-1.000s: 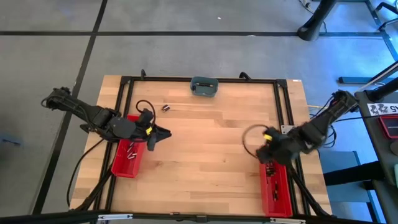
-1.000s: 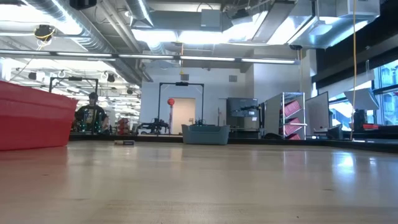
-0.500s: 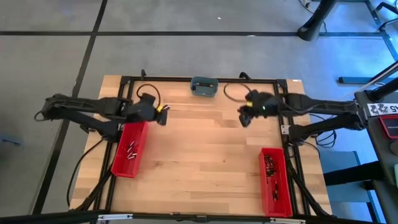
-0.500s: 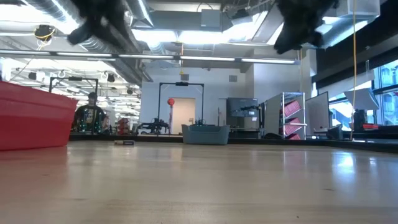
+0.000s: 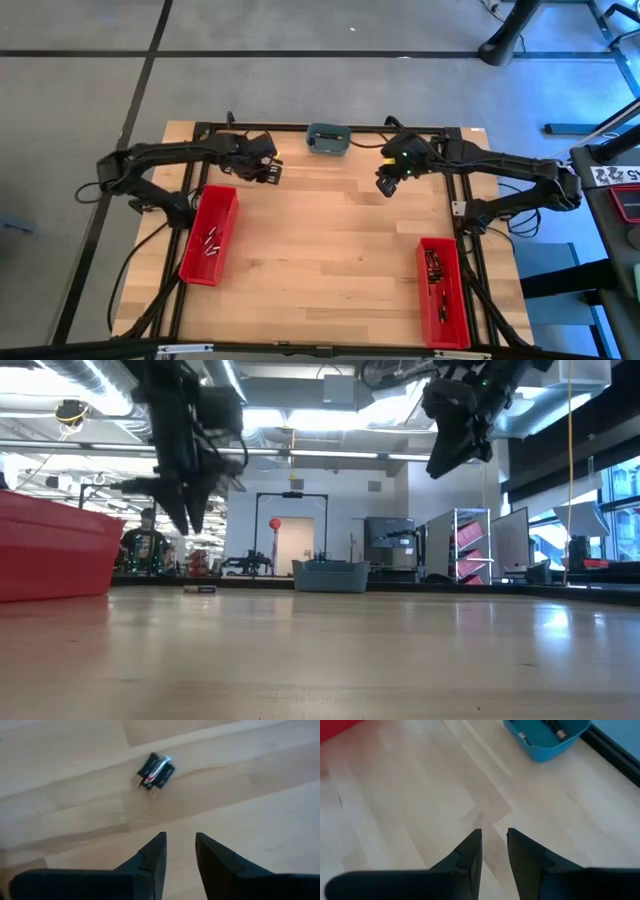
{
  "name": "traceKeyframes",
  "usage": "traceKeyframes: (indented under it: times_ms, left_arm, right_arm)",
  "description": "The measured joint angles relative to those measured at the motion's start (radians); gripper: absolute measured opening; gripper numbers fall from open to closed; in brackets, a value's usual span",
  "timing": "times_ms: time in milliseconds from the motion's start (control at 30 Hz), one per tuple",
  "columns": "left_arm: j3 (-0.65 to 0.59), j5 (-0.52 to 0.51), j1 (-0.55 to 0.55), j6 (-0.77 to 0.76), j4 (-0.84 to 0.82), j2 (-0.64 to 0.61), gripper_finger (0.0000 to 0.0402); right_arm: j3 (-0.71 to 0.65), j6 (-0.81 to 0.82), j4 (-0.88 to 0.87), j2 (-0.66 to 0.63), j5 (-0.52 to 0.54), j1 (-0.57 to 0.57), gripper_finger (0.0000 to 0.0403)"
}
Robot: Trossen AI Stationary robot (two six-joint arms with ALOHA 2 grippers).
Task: Sort batteries
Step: Put the small brown battery into the right red bin
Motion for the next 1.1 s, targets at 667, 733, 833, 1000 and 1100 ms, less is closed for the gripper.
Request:
traceKeyframes:
  times_ms: [667, 733, 833, 1000, 1100]
  left_arm:
    - [-0.001, 0.077, 0.088, 0.285, 0.136, 0.290, 0.0199]
    - [-0.001, 0.057, 0.093, 0.308, 0.137, 0.319, 0.0196]
    - [-0.001, 0.056, 0.102, 0.311, 0.136, 0.350, 0.0195]
    - [0.000, 0.044, 0.106, 0.302, 0.147, 0.355, 0.0197]
    - [-0.002, 0.024, 0.105, 0.307, 0.161, 0.353, 0.0197]
  right_arm:
    - [0.000, -0.090, 0.058, 0.093, 0.018, 0.000, 0.0094]
    - [0.000, -0.083, 0.058, 0.093, 0.018, 0.000, 0.0094]
    - [0.000, -0.070, 0.059, 0.093, 0.018, 0.000, 0.0094]
    - [0.000, -0.070, 0.059, 0.093, 0.018, 0.001, 0.0094]
    - [0.000, -0.070, 0.059, 0.093, 0.017, 0.001, 0.0094]
